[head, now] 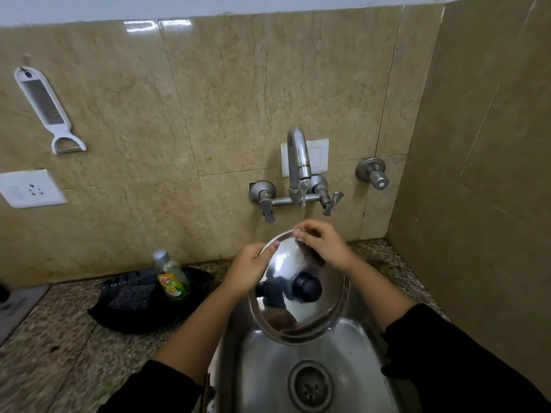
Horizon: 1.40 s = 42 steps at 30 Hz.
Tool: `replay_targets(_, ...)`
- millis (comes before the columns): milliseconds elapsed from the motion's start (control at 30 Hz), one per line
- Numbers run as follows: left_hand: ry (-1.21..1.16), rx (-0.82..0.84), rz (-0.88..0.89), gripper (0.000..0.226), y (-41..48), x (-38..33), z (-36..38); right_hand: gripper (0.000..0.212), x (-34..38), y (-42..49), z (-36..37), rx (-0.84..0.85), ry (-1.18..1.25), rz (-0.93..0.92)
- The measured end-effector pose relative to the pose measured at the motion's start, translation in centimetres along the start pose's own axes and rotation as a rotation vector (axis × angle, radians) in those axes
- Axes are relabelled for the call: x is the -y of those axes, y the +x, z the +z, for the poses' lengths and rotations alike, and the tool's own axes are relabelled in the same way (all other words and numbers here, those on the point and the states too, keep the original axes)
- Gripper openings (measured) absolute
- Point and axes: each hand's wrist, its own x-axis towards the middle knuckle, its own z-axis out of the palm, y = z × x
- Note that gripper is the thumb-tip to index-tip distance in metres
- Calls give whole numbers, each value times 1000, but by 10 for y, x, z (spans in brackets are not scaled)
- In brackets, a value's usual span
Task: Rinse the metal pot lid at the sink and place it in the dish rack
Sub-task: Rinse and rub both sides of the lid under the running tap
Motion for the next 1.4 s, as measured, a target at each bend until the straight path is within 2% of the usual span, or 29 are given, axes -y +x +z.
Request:
replay_targets(33, -19, 30, 1, 41, 1, 1, 0, 11, 3, 3, 5, 82, -59, -33)
replay_targets(100, -125, 20, -20, 45, 2, 5, 1, 11, 4, 7, 14, 80, -150, -69)
replay_targets(167, -267, -53, -54, 38, -3, 9, 2, 17, -1, 3, 13, -52, -228, -74)
replay_targets(267, -432, -234, -159, 31, -5, 19, 4, 31, -24, -12, 6, -352, -501, -6)
replay_targets(300, -461, -279, -180, 31, -5, 21, 5, 36, -28, -15, 7, -389, -562, 17)
replay_targets(333, -470, -302, -191, 31, -4, 22, 6, 41, -27, -16, 9, -356, -602, -10)
replay_targets(433, -448, -298, -172, 31, -3, 17, 9, 53, -23, -16, 12, -65, -703, -252)
replay_targets(500, -446, -305, -191, 32, -3, 18, 9, 54, -33, -25, 2, -22, -749, -232)
replay_targets(600, -460, -408, -251, 34, -3, 23, 8, 52, -57, -50, -3, -107, -741, -75)
replay_targets(733, -439, -438, -306, 37, 4, 13, 23, 54, -57, -58, 15, -140, -710, -116)
replay_targets(867, -431, -446, -343, 41, 16, 4, 39, 48, -54, -45, 12, -288, -579, -15)
replay_targets(933, -439, -436, -353, 40, 18, 8, 39, 47, -56, -43, 9, -269, -568, -20)
replay_targets(1033, -411, -435, -322, 36, 17, 15, 34, 50, -55, -45, 9, -198, -557, -127)
replay_targets(1167, -413, -508, -296, 33, 12, 26, 22, 53, -59, -49, 20, -56, -612, -206)
replay_targets(1267, -452, -551, -359, 35, 9, 30, 16, 54, -63, -42, 30, -60, -606, -138)
replay_targets(1400, -448, -603, -415, 39, 12, 33, 17, 50, -62, -22, 42, -182, -541, 37)
